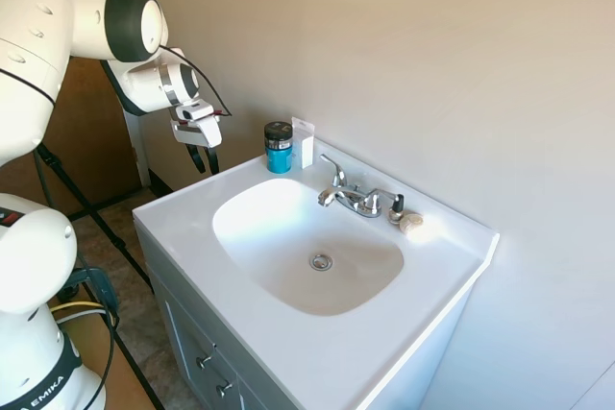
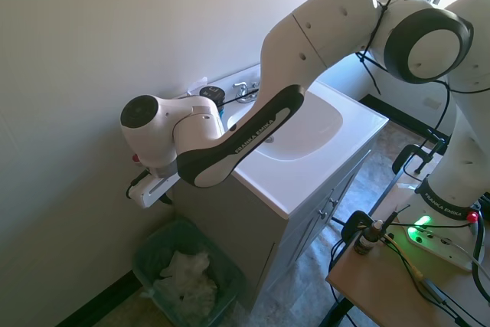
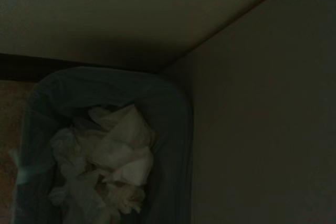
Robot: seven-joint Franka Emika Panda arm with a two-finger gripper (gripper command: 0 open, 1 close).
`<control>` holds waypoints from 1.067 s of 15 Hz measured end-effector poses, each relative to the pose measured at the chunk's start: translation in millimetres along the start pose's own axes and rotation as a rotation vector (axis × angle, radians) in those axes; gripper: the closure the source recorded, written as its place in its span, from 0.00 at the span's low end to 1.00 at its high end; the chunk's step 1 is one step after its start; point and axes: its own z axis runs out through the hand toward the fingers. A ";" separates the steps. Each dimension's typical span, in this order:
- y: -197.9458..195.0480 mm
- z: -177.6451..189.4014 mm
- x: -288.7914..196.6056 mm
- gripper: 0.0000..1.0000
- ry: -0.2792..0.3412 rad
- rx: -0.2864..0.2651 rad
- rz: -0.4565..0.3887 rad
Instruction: Throw the tissue in the trash bin
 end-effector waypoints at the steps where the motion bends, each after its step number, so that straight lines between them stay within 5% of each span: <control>1: 0.8 -7.8 2.0 0.00 0.002 0.008 -0.001; 7: 50.2 -110.6 30.3 0.00 0.056 0.064 0.003; 12: 133.0 -171.5 62.1 0.00 0.106 0.077 0.012; 16: 206.3 -198.7 117.1 0.00 0.136 0.070 0.100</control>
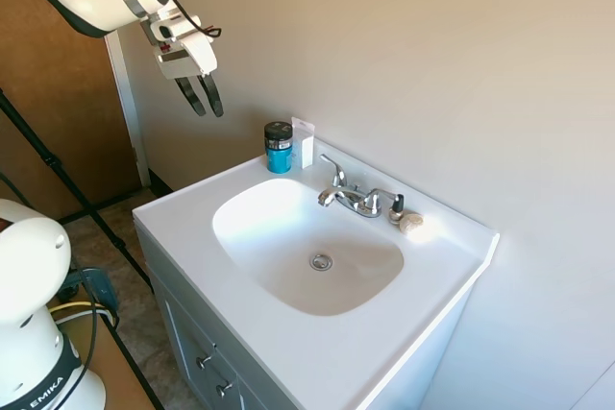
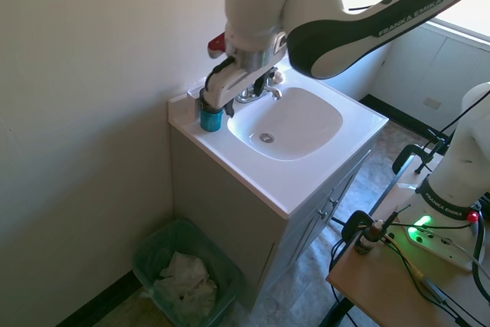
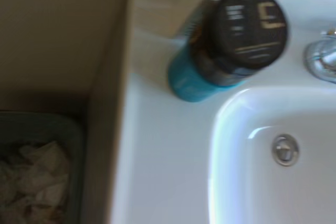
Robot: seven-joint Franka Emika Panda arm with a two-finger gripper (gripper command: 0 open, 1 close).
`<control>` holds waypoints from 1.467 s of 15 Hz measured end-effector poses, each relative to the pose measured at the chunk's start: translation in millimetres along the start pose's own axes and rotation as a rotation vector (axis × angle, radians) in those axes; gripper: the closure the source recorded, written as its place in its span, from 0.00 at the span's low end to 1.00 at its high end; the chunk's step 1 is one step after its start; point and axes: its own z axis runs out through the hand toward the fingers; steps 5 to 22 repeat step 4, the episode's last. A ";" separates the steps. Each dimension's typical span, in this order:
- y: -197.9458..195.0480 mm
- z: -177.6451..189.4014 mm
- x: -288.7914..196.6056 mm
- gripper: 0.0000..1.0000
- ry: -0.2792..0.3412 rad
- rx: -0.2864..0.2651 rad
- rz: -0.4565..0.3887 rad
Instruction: Throw the tissue in the trash bin
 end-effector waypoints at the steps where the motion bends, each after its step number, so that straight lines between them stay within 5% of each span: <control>1: 14.9 3.9 17.4 0.00 -0.002 -0.010 0.021; 4: 54.0 23.7 52.6 0.00 -0.022 -0.033 0.065; 22: 54.0 23.7 52.6 0.00 -0.022 -0.033 0.065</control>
